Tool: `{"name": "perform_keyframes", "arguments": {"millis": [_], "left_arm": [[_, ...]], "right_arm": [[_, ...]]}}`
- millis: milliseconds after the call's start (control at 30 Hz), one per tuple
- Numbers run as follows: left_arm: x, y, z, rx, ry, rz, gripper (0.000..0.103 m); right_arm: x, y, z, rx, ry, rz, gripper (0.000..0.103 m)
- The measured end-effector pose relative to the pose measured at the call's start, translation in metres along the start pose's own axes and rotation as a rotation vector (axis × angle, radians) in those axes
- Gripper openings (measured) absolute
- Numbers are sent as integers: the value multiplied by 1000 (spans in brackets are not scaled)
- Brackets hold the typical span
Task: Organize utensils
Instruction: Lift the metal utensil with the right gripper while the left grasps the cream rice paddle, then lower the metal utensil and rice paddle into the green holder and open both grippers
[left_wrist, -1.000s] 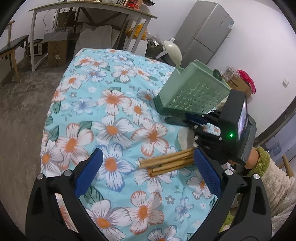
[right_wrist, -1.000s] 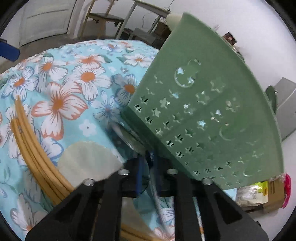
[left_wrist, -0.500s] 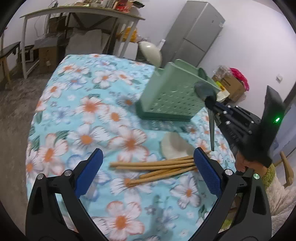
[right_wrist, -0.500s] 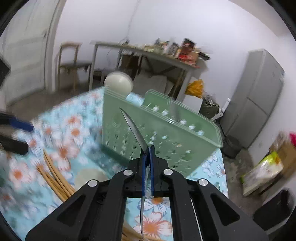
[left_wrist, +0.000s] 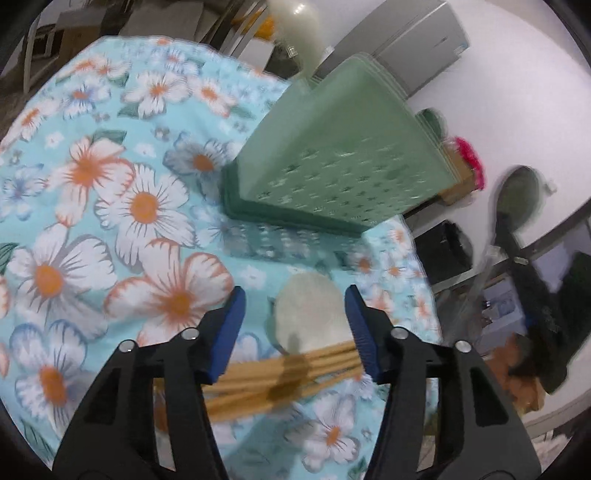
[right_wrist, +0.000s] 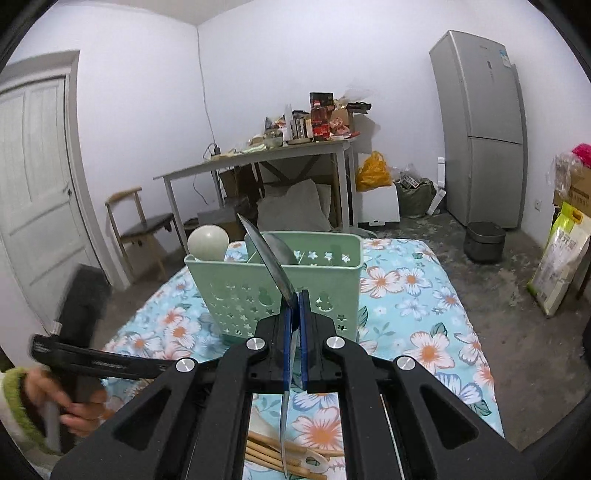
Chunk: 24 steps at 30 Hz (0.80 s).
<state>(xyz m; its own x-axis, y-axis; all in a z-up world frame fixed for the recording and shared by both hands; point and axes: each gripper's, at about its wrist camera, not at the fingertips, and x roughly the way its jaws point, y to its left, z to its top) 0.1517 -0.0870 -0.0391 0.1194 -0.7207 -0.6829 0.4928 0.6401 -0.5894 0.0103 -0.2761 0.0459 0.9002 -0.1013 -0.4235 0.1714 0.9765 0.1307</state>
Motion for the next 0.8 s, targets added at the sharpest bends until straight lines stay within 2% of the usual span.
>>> {"name": "perform_keyframes", "arguments": {"millis": [67,167,333,433,500,533,800], "left_arm": [[12,5,4,-25,40,2,51],[20,7,5,-36,54,14,46],[26,1,2,-17,63,36,29],[29,-5,-2,11,66,51,24],[34,-9,-6,15,64,54,13],[37,-10,-6,11,64,51,12],[16,-27,-6,22,-39,11,3]], "right_arm": [[-5,-4,2,13,-13,8,4],[-12,-10,1,30,-35,17,4],[-19,-18,-3,80,-47,56,4],[-17,-21,-5,98,-48,70,4],[-15,-23,-5,99,-46,76,4],[-14,-23,-5,97,-47,76,4],[-20,-29,1,96,-75,69,4]]}}
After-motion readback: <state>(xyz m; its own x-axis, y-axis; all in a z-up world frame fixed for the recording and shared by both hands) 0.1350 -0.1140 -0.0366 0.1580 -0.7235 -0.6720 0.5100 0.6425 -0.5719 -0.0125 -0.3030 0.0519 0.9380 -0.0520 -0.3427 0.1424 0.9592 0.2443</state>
